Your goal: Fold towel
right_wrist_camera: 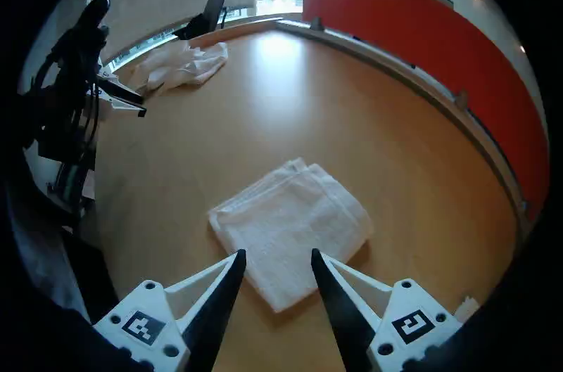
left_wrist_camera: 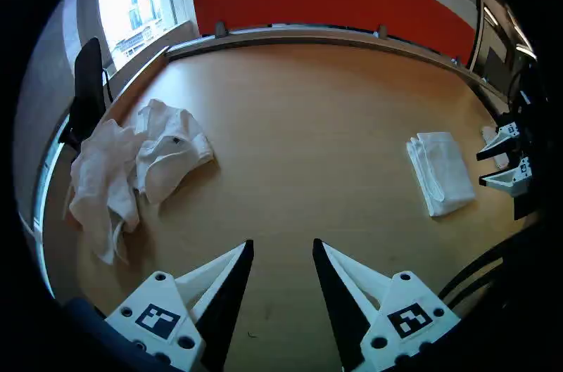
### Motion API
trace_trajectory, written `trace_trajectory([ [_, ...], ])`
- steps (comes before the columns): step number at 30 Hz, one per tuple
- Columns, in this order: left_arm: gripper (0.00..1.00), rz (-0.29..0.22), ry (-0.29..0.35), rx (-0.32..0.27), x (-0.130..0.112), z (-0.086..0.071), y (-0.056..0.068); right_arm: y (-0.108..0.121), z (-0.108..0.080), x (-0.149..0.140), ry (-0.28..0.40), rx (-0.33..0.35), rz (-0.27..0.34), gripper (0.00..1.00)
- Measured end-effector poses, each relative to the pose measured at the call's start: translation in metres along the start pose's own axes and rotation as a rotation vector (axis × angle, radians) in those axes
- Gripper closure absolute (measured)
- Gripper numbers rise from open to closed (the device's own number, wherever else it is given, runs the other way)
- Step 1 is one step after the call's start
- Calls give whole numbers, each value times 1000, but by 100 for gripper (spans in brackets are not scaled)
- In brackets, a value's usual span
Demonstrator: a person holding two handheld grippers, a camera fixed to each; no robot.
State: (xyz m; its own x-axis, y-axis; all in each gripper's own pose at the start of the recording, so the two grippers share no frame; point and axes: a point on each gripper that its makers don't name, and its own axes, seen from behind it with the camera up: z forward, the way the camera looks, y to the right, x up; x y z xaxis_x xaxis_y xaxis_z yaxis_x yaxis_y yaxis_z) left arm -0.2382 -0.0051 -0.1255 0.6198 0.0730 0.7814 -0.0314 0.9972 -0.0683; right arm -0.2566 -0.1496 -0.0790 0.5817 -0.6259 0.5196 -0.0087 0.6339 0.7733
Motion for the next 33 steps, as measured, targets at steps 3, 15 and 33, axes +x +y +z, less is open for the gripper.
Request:
trace_trajectory([
  [3,39,2,1,-1,1,0,0,1,0,-11,-15,-6,7,29],
  [15,39,7,2,-8,2,0,5,0,0,-45,-67,-18,22,29],
  [33,39,11,0,-13,1,2,7,1,8,-76,-119,-35,48,37],
])
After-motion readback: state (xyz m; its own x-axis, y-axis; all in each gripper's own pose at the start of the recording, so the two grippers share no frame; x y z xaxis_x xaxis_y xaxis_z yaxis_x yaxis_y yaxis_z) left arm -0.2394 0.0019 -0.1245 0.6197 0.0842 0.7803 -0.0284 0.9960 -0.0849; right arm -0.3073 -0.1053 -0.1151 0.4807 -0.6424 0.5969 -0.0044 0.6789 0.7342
